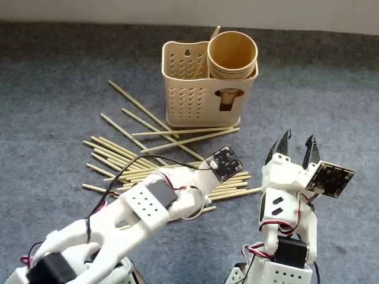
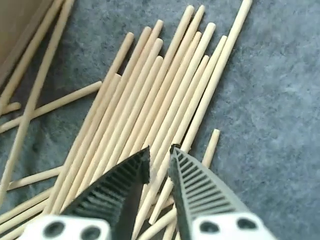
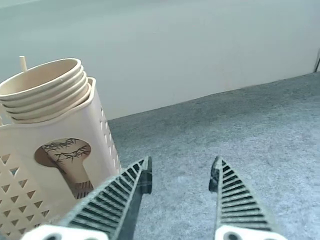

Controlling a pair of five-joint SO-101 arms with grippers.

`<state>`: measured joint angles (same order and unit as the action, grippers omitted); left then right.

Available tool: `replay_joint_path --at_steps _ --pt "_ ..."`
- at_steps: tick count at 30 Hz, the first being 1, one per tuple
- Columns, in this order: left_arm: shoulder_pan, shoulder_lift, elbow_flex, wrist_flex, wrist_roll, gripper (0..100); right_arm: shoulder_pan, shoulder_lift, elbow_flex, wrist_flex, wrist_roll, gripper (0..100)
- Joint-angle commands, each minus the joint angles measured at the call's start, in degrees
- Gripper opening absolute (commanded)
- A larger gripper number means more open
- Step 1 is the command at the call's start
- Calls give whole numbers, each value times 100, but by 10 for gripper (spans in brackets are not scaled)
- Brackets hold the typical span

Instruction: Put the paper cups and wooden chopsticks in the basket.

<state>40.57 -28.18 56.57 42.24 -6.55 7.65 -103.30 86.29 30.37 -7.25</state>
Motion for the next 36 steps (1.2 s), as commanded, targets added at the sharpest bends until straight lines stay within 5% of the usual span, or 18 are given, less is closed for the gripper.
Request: replay_joint_path --at_steps 1,18,36 --pt "347 567 -488 -123 -35 83 338 -75 -48 -145 44 198" --pt "646 1138 -611 -747 -26 83 400 -75 -31 -145 44 198" --pt "655 2149 -1552 -185 -18 38 391 -75 -31 -145 44 198"
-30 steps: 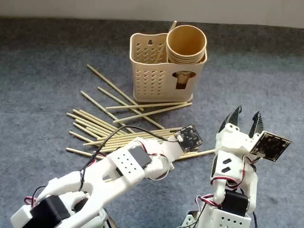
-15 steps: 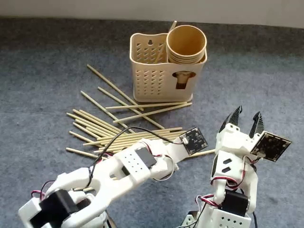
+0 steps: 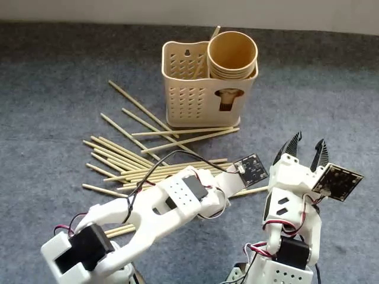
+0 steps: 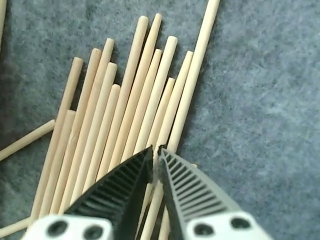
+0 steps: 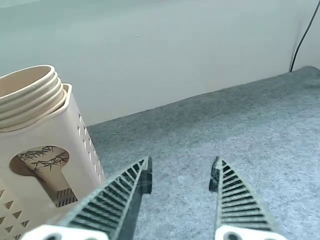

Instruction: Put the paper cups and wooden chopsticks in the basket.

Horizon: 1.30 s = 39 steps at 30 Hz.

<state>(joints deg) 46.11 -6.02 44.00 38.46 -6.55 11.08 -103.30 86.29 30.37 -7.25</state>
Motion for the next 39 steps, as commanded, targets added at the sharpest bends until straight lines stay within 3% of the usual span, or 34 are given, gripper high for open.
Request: replay_joint_path --at_steps 1,6,11,23,28,34,39 --pt "101 -92 -295 220 -9 38 48 -75 -31 -145 44 198" --pt "101 -277 -259 334 0 40 48 -75 -31 -145 44 198" --pt "101 -286 -268 387 9 110 48 -75 -31 -154 44 198" --pt "101 -198 -286 378 0 112 48 -75 -40 -154 44 198" --pt "84 470 -857 668 0 111 48 -75 -40 -154 44 198" --pt "101 901 -1305 1090 0 4 48 -75 -31 -154 44 198" --pt "101 699 -1165 1090 0 6 48 -75 -31 -154 44 198"
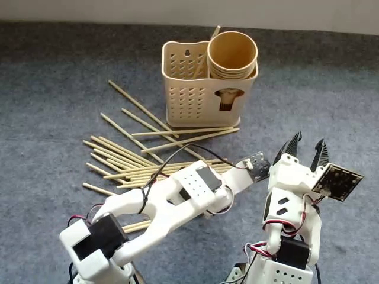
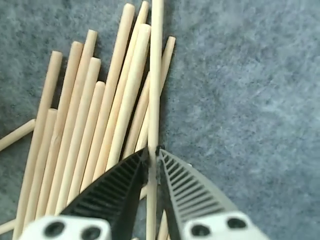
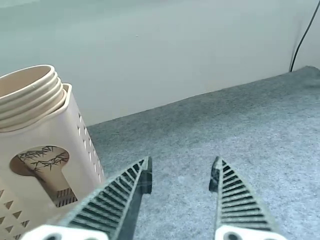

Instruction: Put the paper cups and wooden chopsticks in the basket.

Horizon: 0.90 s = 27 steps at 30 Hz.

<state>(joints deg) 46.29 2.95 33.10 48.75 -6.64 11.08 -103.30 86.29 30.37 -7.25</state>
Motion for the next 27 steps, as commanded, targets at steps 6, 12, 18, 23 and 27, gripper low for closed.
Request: replay_joint_path --at_steps 6,12,18,23,27 --pt "40 -866 259 62 -18 6 48 -75 -31 -154 53 198" --pt "40 -1516 576 62 -18 6 48 -75 -31 -154 53 198" --pt "-189 -2097 760 62 -26 6 48 -75 -31 -154 53 198" --pt "-804 -2642 778 70 -26 6 48 -75 -31 -154 53 198" --pt "-1033 -3222 980 44 0 6 48 -75 -31 -154 53 198"
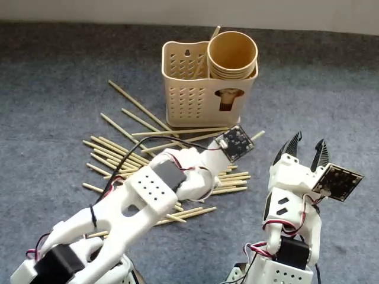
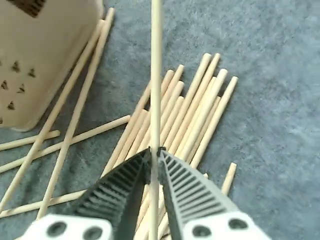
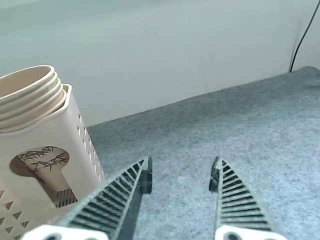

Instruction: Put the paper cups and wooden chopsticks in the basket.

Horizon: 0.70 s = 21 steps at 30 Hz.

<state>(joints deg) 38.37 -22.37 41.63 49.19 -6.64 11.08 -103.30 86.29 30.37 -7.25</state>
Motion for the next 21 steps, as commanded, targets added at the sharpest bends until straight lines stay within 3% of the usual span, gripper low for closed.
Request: replay_joint_path --at_steps 1,21 --pt "-242 -875 198 9 0 6 48 -75 -31 -154 53 198" --pt "-505 -4444 1226 211 18 6 -215 -75 -22 -154 79 198"
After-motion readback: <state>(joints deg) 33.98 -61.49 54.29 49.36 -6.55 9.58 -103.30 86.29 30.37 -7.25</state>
